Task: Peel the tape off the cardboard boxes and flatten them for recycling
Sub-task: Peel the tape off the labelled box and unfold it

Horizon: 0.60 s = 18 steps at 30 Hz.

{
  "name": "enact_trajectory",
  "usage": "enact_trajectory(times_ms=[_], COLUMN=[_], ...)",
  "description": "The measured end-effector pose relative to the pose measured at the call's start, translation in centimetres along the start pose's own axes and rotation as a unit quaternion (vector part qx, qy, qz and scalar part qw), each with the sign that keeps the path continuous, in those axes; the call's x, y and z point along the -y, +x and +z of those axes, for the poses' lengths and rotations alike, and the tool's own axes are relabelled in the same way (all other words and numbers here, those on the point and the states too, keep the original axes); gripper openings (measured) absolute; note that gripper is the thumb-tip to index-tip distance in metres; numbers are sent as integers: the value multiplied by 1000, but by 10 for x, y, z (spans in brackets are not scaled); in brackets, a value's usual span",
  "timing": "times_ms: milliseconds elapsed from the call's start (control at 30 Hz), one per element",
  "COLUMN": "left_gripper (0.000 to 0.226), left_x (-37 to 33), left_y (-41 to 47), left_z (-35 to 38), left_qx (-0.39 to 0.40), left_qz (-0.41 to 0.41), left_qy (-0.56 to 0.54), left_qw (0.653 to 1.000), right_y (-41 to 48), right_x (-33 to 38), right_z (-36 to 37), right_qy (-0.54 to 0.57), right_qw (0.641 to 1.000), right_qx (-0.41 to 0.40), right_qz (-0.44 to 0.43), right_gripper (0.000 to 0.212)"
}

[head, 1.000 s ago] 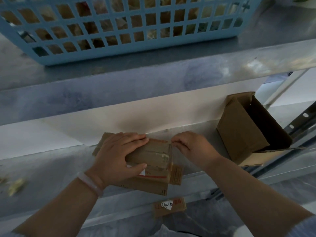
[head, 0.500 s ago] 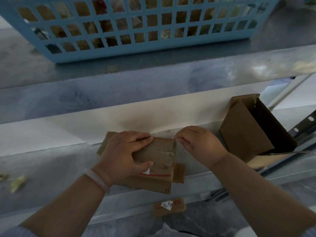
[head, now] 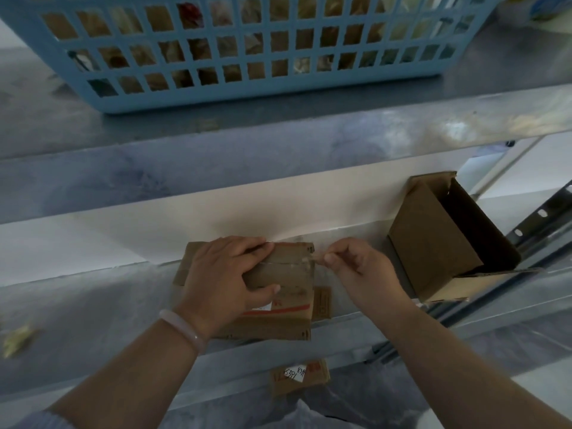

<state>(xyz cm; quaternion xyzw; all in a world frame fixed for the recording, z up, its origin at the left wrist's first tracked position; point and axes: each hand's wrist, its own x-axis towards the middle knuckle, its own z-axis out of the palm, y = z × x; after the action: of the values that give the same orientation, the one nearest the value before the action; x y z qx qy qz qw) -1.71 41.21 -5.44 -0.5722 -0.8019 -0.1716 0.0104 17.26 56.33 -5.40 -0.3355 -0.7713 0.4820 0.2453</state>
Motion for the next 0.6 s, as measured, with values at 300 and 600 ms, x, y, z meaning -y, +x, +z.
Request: enact_trajectory(times_ms=[300,600], left_gripper=[73,73], left_x=[-2,-3], left_y=[0,-1], left_z=[1,1], left_qx=[-4,-5], left_qz=[-14,-17], left_qy=[8,21], left_qw=[1000,1000], right_y=[-2,-2], right_x=[15,-1], right_z=[7,5], right_qy=[236,286], right_qw=[968,940], right_qx=[-13,-45], right_qz=[87,178], right_gripper=[21,33])
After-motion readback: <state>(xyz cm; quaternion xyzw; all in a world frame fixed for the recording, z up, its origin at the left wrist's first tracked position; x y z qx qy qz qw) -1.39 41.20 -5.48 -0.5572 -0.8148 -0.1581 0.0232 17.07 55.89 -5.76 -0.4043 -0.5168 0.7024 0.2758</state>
